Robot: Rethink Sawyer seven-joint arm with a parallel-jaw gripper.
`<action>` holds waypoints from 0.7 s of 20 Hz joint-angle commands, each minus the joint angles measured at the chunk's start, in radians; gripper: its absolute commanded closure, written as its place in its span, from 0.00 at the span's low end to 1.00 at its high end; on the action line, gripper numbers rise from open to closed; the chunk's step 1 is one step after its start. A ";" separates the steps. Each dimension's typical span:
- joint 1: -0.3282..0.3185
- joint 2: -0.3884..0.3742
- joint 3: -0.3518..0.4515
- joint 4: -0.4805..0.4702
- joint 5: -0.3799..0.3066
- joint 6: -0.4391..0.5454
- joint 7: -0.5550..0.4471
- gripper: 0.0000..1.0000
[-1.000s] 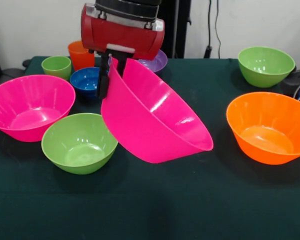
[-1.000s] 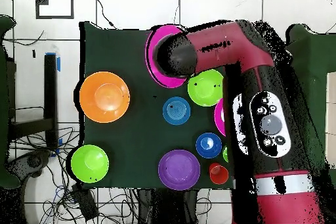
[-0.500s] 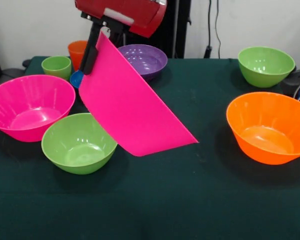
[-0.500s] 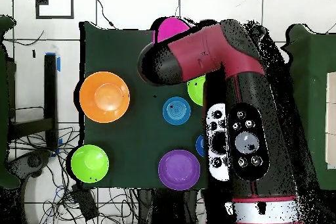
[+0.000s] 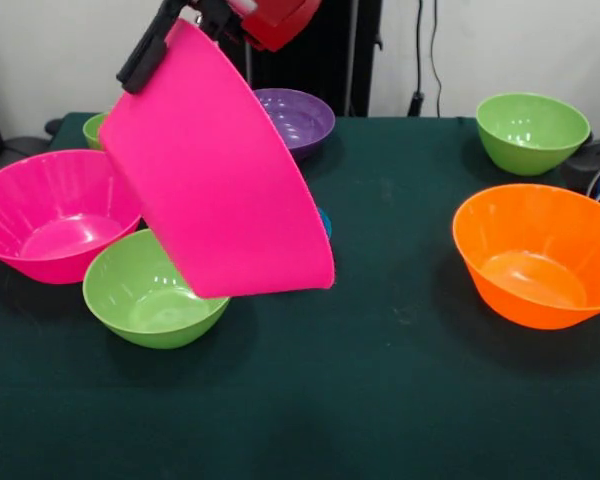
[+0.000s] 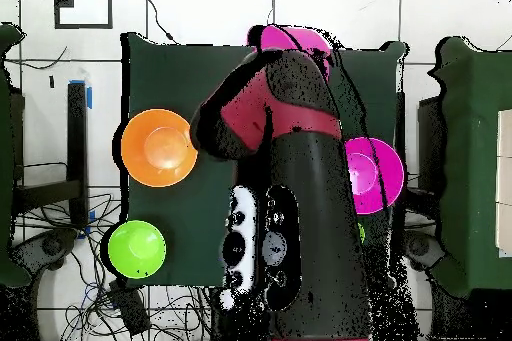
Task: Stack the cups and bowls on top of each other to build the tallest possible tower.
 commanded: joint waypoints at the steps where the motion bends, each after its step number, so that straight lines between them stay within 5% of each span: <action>1: 0.144 0.081 -0.190 -0.023 -0.245 0.001 0.503 1.00; 9: 0.316 0.190 -0.316 -0.070 -0.440 0.187 0.859 1.00; 14: 0.380 0.252 -0.360 -0.083 -0.477 0.275 0.945 1.00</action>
